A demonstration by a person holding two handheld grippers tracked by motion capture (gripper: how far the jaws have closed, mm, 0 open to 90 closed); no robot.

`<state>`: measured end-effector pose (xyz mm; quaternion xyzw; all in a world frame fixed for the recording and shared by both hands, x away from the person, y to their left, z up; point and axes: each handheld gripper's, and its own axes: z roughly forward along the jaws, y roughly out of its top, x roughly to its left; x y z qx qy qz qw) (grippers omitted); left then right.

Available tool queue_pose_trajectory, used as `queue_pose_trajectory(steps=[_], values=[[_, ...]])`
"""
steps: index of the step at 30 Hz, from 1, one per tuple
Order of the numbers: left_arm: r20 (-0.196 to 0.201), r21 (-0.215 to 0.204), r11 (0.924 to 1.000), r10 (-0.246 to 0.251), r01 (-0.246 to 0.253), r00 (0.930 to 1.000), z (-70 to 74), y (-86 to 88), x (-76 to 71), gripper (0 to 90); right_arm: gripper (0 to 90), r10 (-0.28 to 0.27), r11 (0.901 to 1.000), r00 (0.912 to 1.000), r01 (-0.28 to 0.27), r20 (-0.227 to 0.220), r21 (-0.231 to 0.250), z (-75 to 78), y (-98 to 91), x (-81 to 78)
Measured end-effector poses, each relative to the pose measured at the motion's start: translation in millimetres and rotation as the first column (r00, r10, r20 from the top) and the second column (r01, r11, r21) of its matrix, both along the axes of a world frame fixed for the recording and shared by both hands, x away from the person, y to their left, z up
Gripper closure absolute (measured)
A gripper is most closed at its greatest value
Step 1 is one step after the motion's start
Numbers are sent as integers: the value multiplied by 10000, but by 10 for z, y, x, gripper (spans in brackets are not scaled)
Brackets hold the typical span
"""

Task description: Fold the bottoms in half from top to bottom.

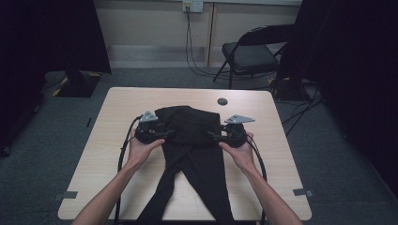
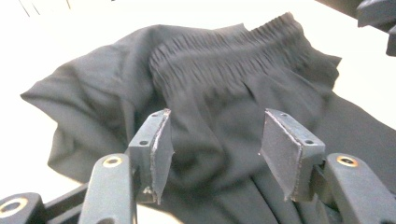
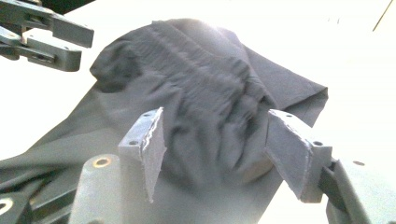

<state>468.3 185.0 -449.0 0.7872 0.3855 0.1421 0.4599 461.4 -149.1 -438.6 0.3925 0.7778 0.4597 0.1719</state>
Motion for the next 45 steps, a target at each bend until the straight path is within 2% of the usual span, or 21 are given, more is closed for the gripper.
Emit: queue_pose_trajectory(steps=[4, 5, 7, 9, 11, 12, 15, 16, 18, 19, 20, 21, 22, 24, 26, 28, 31, 34, 37, 43, 45], values=[[-96, -222, 9993, 285, -287, 9995, 56, 101, -189, 424, 393, 365, 9991, 9992, -369, 187, 217, 99, -41, -252], [-227, -204, 9997, 133, -138, 9997, 55, 114, -276, 427, 467, 794, 9967, 9967, -797, 146, 156, 96, -11, -412], [-397, 181, 9962, -850, 858, 9956, 58, 58, -546, 453, 543, 1358, 9907, 9906, -1356, -147, 95, 53, 49, -554], [-269, 859, 9869, -1347, 1365, 9905, 61, -4, -724, 438, 652, 1833, 9826, 9821, -1843, -442, -219, -37, 153, -738], [-411, 750, 9828, -1659, 1686, 9853, 45, -15, -813, 415, 690, 2041, 9784, 9774, -2056, -557, -232, -72, 187, -795], [-829, 636, 9792, -1871, 1926, 9788, -19, -27, -965, 396, 750, 2689, 9614, 9596, -2726, -825, -377, -167, 301, -957], [-1296, 879, 9661, -2306, 2428, 9644, -141, -60, -1103, 351, 742, 3259, 9409, 9395, -3332, -1051, -611, -215, 392, -1075], [-1296, 879, 9661, -2306, 2428, 9644, -141, -60, -1103, 341, 742, 3259, 9409, 9395, -3332, -1051, -611, -215, 392, -1075], [-1709, 1212, 9522, -2582, 2804, 9508, -246, -123, -1149, 346, 680, 3428, 9328, 9301, -3537, -1321, -696, -283, 418, -1150], [-1709, 1212, 9522, -2582, 2804, 9508, -246, -123, -1149, 352, 672, 3430, 9315, 9291, -3554, -1384, -773, -306, 421, -1165], [-1841, 1335, 9452, -2717, 2979, 9446, -296, -170, -1149, 335, 662, 3497, 9257, 9239, -3663, -1551, -943, -345, 428, -1183], [-1841, 1335, 9452, -2717, 2979, 9446, -296, -170, -1149, 339, 662, 3497, 9257, 9239, -3663, -1551, -943, -345, 428, -1183], [-1869, 1951, 9373, -2536, 2889, 9491, -325, -214, -1149, 360, 627, 3489, 9196, 9224, -3711, -1658, -1288, -395, 440, -1206], [-1987, 2360, 9294, -2396, 2837, 9503, -343, -239, -1144, 467, 600, 3460, 9136, 9215, -3737, -1766, -1602, -435, 449, -1212], [-1925, 2204, 9283, -2598, 2996, 9463, -330, -242, -1139, 599, 602, 3304, 9153, 9222, -3651, -2011, -1704, -475, 448, -1201], [-1929, 2117, 9320, -2552, 2941, 9474, -321, -237, -1121, 785, 714, 3374, 9114, 9202, -3721, -1985, -1759, -495, 453, -1212], [-1921, 1804, 9400, -2551, 2896, 9476, -310, -198, -1050, 844, 836, 3594, 9118, 9133, -3874, -1918, -1363, -457, 478, -1229], [-1937, 1526, 9483, -2476, 2784, 9493, -318, -180, -1006, 848, 865, 3987, 9084, 9016, -4134, -1678, -631, -362, 548, -1251], [-1792, 1323, 9559, -2372, 2623, 9548, -283, -156, -987, 848, 836, 4377, 8938, 8847, -4475, -1604, -298, -317, 692, -1304], [-1616, 970, 9683, -2129, 2302, 9636, -231, -62, -947, 848, 757, 5175, 8401, 8241, -5404, -2305, -459, -495, 1018, -1380], [-1578, 933, 9702, -2074, 2237, 9654, -227, -50, -946, 848, 739, 5210, 8392, 8223, -5424, -2289, -385, -501, 1029, -1388]])
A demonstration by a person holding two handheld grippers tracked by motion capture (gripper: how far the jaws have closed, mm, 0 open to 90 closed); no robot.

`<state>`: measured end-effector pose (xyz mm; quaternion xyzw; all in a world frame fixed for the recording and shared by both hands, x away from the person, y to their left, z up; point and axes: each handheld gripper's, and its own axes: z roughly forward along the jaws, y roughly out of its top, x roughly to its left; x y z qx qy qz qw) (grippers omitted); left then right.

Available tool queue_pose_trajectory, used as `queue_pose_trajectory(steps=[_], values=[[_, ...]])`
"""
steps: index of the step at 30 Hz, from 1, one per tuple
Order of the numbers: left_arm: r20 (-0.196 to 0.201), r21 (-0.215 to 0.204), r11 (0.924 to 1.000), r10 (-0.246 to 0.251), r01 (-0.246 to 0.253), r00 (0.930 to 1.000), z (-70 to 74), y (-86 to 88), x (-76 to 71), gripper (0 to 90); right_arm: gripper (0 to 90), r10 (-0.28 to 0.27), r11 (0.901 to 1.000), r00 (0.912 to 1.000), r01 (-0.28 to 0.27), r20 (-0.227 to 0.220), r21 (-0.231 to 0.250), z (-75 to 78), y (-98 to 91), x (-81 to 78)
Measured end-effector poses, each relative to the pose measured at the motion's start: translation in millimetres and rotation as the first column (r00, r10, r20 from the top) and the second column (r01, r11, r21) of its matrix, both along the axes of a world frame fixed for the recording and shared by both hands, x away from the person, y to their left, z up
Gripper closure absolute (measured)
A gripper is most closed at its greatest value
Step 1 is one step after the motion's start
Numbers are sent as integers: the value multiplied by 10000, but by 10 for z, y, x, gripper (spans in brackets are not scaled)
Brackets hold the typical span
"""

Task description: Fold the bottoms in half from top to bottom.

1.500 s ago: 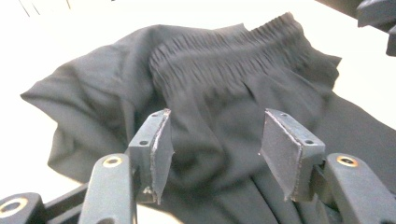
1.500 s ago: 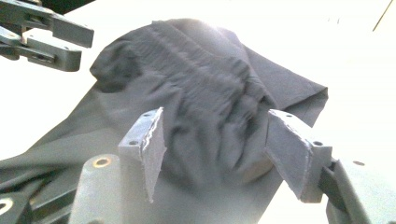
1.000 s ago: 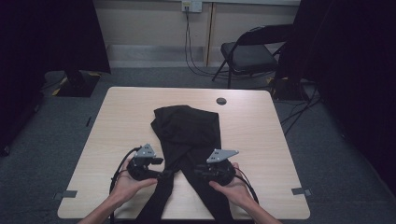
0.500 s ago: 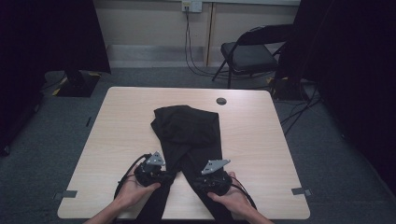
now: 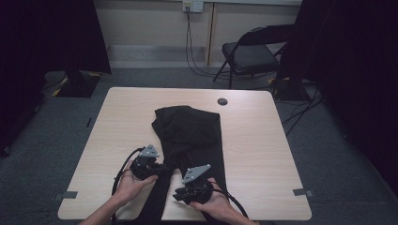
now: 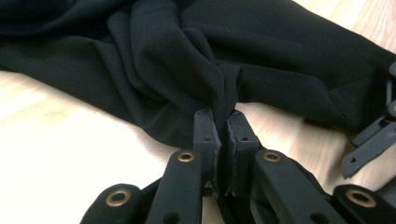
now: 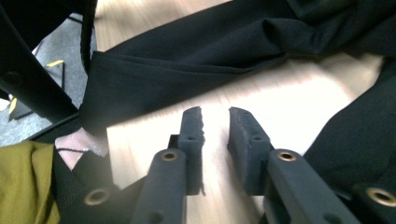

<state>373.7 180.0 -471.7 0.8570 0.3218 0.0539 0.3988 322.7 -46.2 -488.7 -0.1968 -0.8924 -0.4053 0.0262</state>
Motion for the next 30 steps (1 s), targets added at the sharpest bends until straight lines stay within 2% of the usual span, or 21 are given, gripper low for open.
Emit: queue_pose_trajectory(steps=[1, 4, 5, 7, 8, 9, 10, 12, 13, 15, 17, 18, 19, 21, 22, 23, 24, 25, 26, 28, 30], values=[[23, -129, 9999, -1, 1, 10000, 12, 23, 2, 848, 691, -151, 9999, 9988, 150, 476, 33, 85, -60, -6], [-32, -485, 9988, -37, 36, 10000, 52, 47, 9, 848, 676, -1146, 9921, 9914, 1110, 628, 585, 221, -293, 92], [49, -572, 9983, -58, 60, 10000, 81, 49, 12, 848, 698, -1628, 9850, 9837, 1575, 767, 702, 256, -412, 145], [198, -886, 9961, 2, 16, 9998, 148, 54, 22, 849, 776, -2197, 9751, 9685, 2141, 1172, 585, 266, -540, 195], [198, -886, 9961, 2, 16, 9998, 148, 54, 22, 849, 776, -2197, 9751, 9685, 2141, 1172, 585, 266, -540, 195], [258, -1385, 9903, 112, -76, 9996, 223, 69, 49, 848, 809, -2496, 9680, 9582, 2505, 1397, 111, 196, -609, 250], [305, -1506, 9885, 156, -108, 9994, 252, 68, 64, 849, 814, -2511, 9674, 9600, 2532, 1243, -15, 162, -607, 259], [355, -1733, 9848, 207, -142, 9992, 307, 60, 99, 849, 813, -2080, 9762, 9704, 2138, 1229, -363, 84, -520, 220], [321, -2013, 9794, 243, -173, 9992, 334, 53, 125, 849, 813, -1871, 9801, 9751, 1935, 1189, -452, 66, -474, 197], [236, -2324, 9724, 289, -226, 9993, 365, 26, 178, 849, 827, -1247, 9900, 9858, 1310, 1123, -514, 25, -335, 134], [303, -2352, 9716, 318, -238, 9990, 377, 11, 200, 848, 838, -753, 9960, 9940, 789, 791, -426, -5, -228, 96], [310, -2478, 9684, 387, -298, 9988, 393, -13, 236, 848, 842, -267, 9987, 9984, 289, 505, -431, -37, -152, 72], [230, -2840, 9578, 518, -432, 9984, 403, -46, 288, 848, 844, -64, 9991, 9994, 79, 347, -410, -59, -98, 48], [231, -2858, 9572, 545, -456, 9982, 407, -63, 305, 847, 837, 134, 9994, 9998, -129, 136, -314, -60, -29, 10], [250, -2965, 9536, 626, -524, 9977, 432, -96, 346, 847, 809, 279, 9993, 9989, -269, 364, -256, -37, -4, -16], [204, -3104, 9491, 637, -543, 9978, 443, -108, 365, 847, 748, 276, 9996, 9992, -275, 298, -35, -8, -4, -25], [164, -3229, 9446, 685, -596, 9975, 448, -128, 380, 847, 655, 173, 9995, 9996, -179, 232, 244, 19, -9, -23], [164, -3229, 9446, 685, -596, 9975, 448, -128, 380, 847, 534, 11, 9992, 9996, -22, 267, 389, 36, -13, -14], [-37, -3332, 9401, 750, -720, 9972, 444, -174, 412, 847, 478, 19, 9985, 9998, -32, 221, 550, 46, -18, 0], [42, -3401, 9378, 761, -702, 9971, 456, -222, 421, 847, 344, -45, 9968, 9999, 31, 164, 804, 43, -13, 8], [34, -3428, 9370, 737, -681, 9973, 470, -286, 433, 847, 297, -72, 9939, 9998, 93, -194, 1102, 18, -4, 16]])
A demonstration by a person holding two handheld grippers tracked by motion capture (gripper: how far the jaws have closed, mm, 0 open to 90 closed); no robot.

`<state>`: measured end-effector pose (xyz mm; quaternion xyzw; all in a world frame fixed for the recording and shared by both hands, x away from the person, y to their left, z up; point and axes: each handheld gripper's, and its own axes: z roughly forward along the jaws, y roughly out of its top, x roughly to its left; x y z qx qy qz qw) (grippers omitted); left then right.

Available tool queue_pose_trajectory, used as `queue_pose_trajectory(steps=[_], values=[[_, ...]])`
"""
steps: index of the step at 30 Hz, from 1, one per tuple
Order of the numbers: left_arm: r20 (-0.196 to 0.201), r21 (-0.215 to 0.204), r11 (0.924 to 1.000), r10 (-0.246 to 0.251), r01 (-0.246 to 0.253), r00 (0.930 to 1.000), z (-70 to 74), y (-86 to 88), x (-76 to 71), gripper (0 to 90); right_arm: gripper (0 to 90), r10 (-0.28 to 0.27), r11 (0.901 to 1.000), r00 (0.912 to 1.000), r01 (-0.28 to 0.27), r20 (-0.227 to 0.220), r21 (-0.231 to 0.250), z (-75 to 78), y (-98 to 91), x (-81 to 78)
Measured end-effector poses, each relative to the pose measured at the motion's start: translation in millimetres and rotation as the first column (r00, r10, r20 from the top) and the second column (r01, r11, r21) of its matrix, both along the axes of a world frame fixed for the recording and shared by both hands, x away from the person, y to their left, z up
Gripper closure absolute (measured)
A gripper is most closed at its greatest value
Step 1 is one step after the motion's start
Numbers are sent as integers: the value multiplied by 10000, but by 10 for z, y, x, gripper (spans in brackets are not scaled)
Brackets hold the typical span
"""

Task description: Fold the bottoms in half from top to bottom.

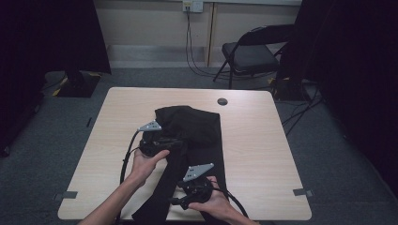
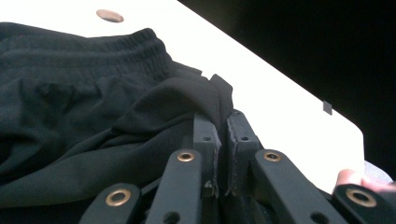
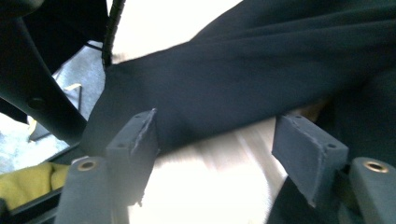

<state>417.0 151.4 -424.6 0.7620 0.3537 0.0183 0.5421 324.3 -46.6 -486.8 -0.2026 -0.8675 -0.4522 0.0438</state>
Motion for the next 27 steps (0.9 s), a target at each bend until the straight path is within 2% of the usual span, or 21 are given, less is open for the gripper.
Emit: queue_pose_trajectory(steps=[2, 4, 5, 6, 7, 8, 9, 10, 11, 13, 15, 17, 18, 19, 20, 21, 23, 24, 25, 26, 27], values=[[-65, -100, 9999, 11, -12, 10000, 16, -45, 33, 847, 285, -67, 10000, 9998, 67, -160, 34, -37, 29, 8], [-132, -338, 9994, 95, -100, 9999, 11, -69, 76, 847, 371, -361, 9989, 9978, 377, -548, 287, -67, 65, 42], [-156, -309, 9995, 111, -116, 9998, 2, -72, 88, 846, 576, -430, 9981, 9978, 452, -512, 425, -62, 89, 48], [-95, -158, 9998, 152, -153, 9998, -13, -76, 99, 846, 712, -468, 9978, 9987, 477, -207, 461, -45, 99, 36], [-95, -158, 9998, 152, -153, 9998, -13, -76, 99, 841, 712, -468, 9978, 9987, 477, -207, 461, -45, 99, 36], [-15, -8, 9999, 159, -159, 9999, -31, -63, 103, 841, 849, -436, 9983, 9990, 438, -53, 393, -7, 110, 25], [-75, -96, 9995, 316, -317, 9995, -53, -19, 104, 814, 891, -491, 9975, 9988, 489, 15, 517, 85, 62, 20], [-75, -96, 9995, 316, -317, 9995, -53, -19, 104, 800, 891, -491, 9975, 9988, 489, 15, 517, 85, 62, 20], [-65, 215, 9985, 504, -503, 9987, -77, 53, 105, 754, 892, -663, 9950, 9978, 666, -69, 742, 235, -71, 40], [-179, 404, 9975, 590, -582, 9981, -95, 96, 104, 674, 893, -1041, 9903, 9945, 1032, 56, 926, 349, -204, 93], [-253, 486, 9966, 682, -669, 9974, -110, 147, 85, 606, 894, -1811, 9728, 9834, 1804, -85, 1456, 489, -424, 203], [-256, 525, 9960, 737, -723, 9970, -121, 170, 67, 522, 894, -2515, 9541, 9678, 2455, 141, 1713, 617, -641, 291], [-336, 570, 9960, 714, -694, 9969, -137, 201, 42, 522, 894, -2515, 9541, 9678, 2455, 141, 1713, 617, -641, 291], [-310, 603, 9956, 743, -724, 9967, -163, 244, -12, 483, 894, -3155, 9369, 9480, 3041, 425, 1724, 699, -847, 372], [-310, 603, 9956, 743, -724, 9967, -163, 244, -12, 468, 894, -3155, 9369, 9480, 3041, 425, 1724, 699, -847, 372], [-307, 705, 9946, 782, -758, 9965, -167, 256, -42, 447, 893, -3616, 9252, 9304, 3502, 602, 1460, 691, -984, 454], [4, 1170, 9889, 925, -919, 9957, -149, 271, -147, 447, 893, -4015, 9154, 9099, 3951, 1046, 769, 608, -1061, 513], [187, 1389, 9857, 939, -956, 9954, -132, 274, -200, 444, 893, -4118, 9112, 9043, 4078, 1122, 574, 563, -1086, 533], [320, 1637, 9827, 823, -865, 9961, -120, 268, -242, 445, 893, -4367, 8995, 8956, 4338, 845, 512, 477, -1138, 569], [320, 1637, 9827, 823, -865, 9961, -120, 268, -242, 460, 893, -4367, 8995, 8956, 4338, 845, 512, 477, -1138, 569], [429, 1634, 9861, 233, -300, 9988, -122, 251, -321, 537, 892, -4383, 8972, 8941, 4413, 925, -145, 329, -1169, 607]])
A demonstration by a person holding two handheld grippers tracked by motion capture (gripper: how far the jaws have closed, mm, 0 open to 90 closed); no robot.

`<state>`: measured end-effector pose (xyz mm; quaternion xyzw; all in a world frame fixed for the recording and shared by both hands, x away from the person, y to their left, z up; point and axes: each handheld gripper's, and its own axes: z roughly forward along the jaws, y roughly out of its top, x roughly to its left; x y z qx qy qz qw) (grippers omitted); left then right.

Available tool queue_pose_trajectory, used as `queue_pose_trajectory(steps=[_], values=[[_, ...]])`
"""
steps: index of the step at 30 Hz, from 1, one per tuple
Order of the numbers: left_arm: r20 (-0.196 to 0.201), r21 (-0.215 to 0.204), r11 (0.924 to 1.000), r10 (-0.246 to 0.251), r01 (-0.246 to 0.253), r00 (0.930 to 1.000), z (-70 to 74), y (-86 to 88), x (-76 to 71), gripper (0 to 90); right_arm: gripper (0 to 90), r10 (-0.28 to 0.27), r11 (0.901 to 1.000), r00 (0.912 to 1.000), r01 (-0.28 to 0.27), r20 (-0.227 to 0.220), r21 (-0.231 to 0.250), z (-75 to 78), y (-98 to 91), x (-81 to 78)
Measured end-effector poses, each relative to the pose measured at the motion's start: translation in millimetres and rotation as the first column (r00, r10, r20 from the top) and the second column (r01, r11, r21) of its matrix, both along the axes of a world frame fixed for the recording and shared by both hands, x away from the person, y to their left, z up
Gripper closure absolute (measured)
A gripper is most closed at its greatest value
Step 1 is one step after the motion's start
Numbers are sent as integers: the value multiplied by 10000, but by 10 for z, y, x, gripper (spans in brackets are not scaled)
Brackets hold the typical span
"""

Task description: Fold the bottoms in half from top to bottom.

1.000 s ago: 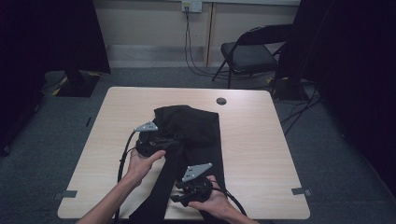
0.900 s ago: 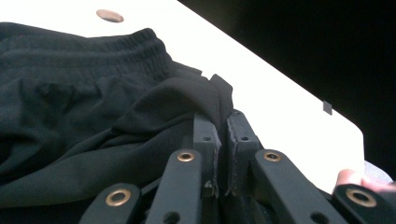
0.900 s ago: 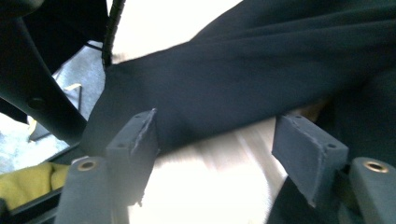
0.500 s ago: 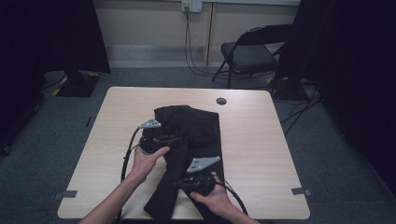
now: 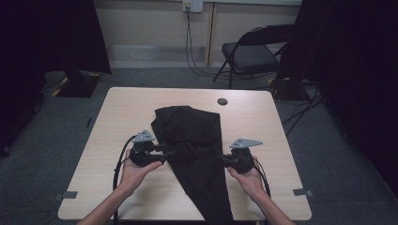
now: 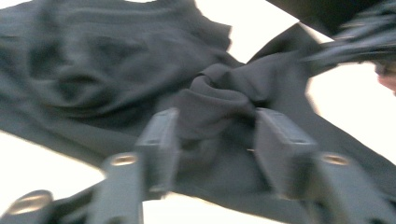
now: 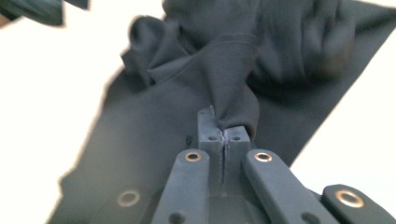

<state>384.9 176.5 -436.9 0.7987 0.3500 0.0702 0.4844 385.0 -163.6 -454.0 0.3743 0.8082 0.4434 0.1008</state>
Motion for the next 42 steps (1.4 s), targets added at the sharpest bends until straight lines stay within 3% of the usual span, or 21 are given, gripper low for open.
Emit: queue_pose_trajectory(steps=[1, 2, 3, 4, 7, 8, 11, 13, 15, 17, 19, 22, 24, 26, 30, 31, 33, 35, 37, 40, 42], values=[[0, 0, 10000, 0, 0, 10000, 0, 0, 0, 570, 892, 0, 10000, 10000, 0, 0, 0, 0, 0, 0], [-158, 43, 9970, -774, 775, 9969, -59, -104, -78, 610, 889, 432, 9978, 9975, -459, -561, -478, -167, 34, 8], [-158, 43, 9970, -774, 775, 9969, -59, -104, -78, 665, 889, 432, 9978, 9975, -459, -561, -478, -167, 34, 8], [-437, 111, 9918, -1267, 1273, 9910, -127, -193, -98, 665, 886, 590, 9959, 9964, -629, -614, -647, -214, 58, 1], [-976, 1134, 9748, -1815, 1921, 9785, -374, -446, -148, 708, 848, 954, 9817, 9931, -1052, -679, -1590, -355, 175, -17], [-1003, 1145, 9748, -1805, 1916, 9784, -407, -477, -149, 688, 846, 1014, 9794, 9933, -1095, -555, -1697, -372, 181, -22], [-1045, 1260, 9735, -1784, 1910, 9784, -471, -543, -144, 621, 846, 1090, 9830, 9916, -1179, -693, -1409, -386, 142, -7], [-930, 1857, 9591, -1992, 2135, 9755, -530, -592, -159, 619, 846, 1082, 9841, 9912, -1176, -758, -1328, -388, 133, 0], [-743, 2022, 9537, -2116, 2225, 9745, -552, -589, -180, 637, 849, 1102, 9822, 9913, -1196, -714, -1447, -382, 136, -5], [-1039, 2141, 9444, -2319, 2494, 9672, -526, -516, -208, 654, 857, 1017, 9803, 9930, -1104, -604, -1639, -375, 140, -17], [-1151, 2273, 9474, -2036, 2252, 9723, -511, -421, -267, 680, 858, 949, 9784, 9942, -1023, -496, -1794, -371, 136, -25], [-1107, 2415, 9400, -2200, 2410, 9692, -505, -323, -341, 680, 860, 707, 9783, 9962, -791, -501, -1916, -361, 92, 1], [-1140, 2493, 9419, -2022, 2251, 9727, -497, -268, -383, 680, 860, 532, 9752, 9980, -595, -351, -2132, -354, 79, 21], [-1059, 2706, 9299, -2286, 2493, 9677, -486, -229, -432, 674, 860, 477, 9769, 9980, -553, -418, -2065, -355, 78, 43], [-1099, 3040, 9185, -2301, 2531, 9670, -459, -190, -471, 657, 860, 584, 9743, 9979, -633, -290, -2160, -357, 114, 35], [-1099, 3040, 9185, -2301, 2531, 9670, -459, -190, -471, 657, 860, 584, 9743, 9979, -633, -290, -2160, -357, 114, 35], [-1220, 2155, 9367, -2545, 2759, 9593, -427, -175, -442, 636, 859, 567, 9732, 9981, -609, -254, -2218, -355, 133, 30], [-1008, 2026, 9432, -2475, 2634, 9636, -400, -178, -436, 646, 859, 574, 9735, 9980, -616, -254, -2201, -356, 130, 31], [-596, 1139, 9745, -1876, 1934, 9804, -314, -277, -363, 653, 859, 578, 9765, 9977, -640, -360, -2057, -360, 117, 44], [-567, 1789, 9674, -1719, 1794, 9835, -405, -436, -309, 663, 859, 593, 9772, 9976, -655, -366, -2022, -362, 113, 46], [-810, 2269, 9499, -2014, 2148, 9762, -487, -551, -327, 664, 859, 595, 9760, 9977, -649, -321, -2080, -361, 117, 40]])
